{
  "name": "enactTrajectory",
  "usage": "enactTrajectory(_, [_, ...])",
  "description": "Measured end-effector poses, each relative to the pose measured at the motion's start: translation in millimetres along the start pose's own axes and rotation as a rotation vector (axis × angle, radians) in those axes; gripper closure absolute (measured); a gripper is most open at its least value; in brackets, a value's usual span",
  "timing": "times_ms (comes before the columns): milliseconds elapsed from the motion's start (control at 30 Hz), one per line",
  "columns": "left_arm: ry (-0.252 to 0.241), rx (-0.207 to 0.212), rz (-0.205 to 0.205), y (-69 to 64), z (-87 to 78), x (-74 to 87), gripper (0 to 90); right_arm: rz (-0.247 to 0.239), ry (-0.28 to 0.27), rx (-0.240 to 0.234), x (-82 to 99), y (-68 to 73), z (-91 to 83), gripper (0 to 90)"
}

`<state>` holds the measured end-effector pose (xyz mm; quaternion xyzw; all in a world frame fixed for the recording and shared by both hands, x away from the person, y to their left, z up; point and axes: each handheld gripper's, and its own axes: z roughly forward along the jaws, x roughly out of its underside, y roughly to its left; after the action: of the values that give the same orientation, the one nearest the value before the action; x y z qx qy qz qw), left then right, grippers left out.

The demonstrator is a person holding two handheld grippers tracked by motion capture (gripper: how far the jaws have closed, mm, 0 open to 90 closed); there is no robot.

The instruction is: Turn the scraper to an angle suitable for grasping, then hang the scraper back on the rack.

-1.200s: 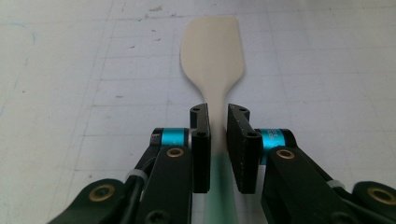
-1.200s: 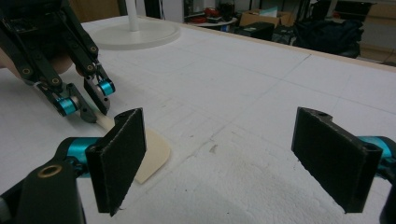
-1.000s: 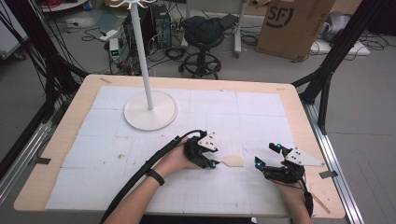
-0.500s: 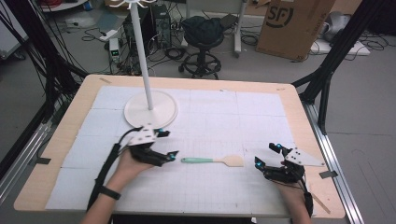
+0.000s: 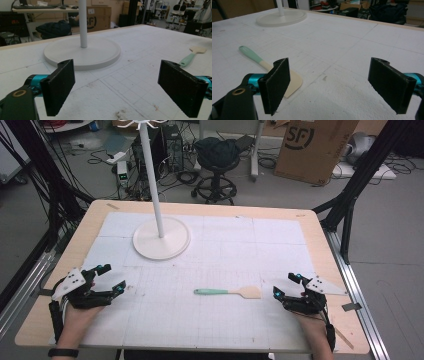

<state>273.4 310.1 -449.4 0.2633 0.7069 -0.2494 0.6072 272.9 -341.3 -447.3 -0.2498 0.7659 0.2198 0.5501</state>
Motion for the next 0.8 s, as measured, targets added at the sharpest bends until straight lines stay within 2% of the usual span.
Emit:
enactTrajectory(33, [0.0, 0.0, 0.0, 0.0, 0.0, 0.0, 14.7, 0.002, 0.004, -0.002, 0.2, 0.5, -0.1, 16.9])
enactTrajectory(133, [-0.027, 0.041, -0.012, 2.1, -2.9, 1.5, 15.2, -0.005, 0.002, 0.001, 0.2, 0.7, -0.2, 16.9])
enactTrajectory(600, [-0.026, 0.045, -0.004, 1.6, -2.9, 1.9, 14.4, -0.013, -0.008, -0.01, 0.4, 0.7, -0.7, 16.8])
enactTrajectory(800, [-0.046, 0.038, 0.001, 0.8, -4.7, 2.7, 14.2, -0.014, -0.001, -0.084, -1.4, -1.0, 0.6, 14.3])
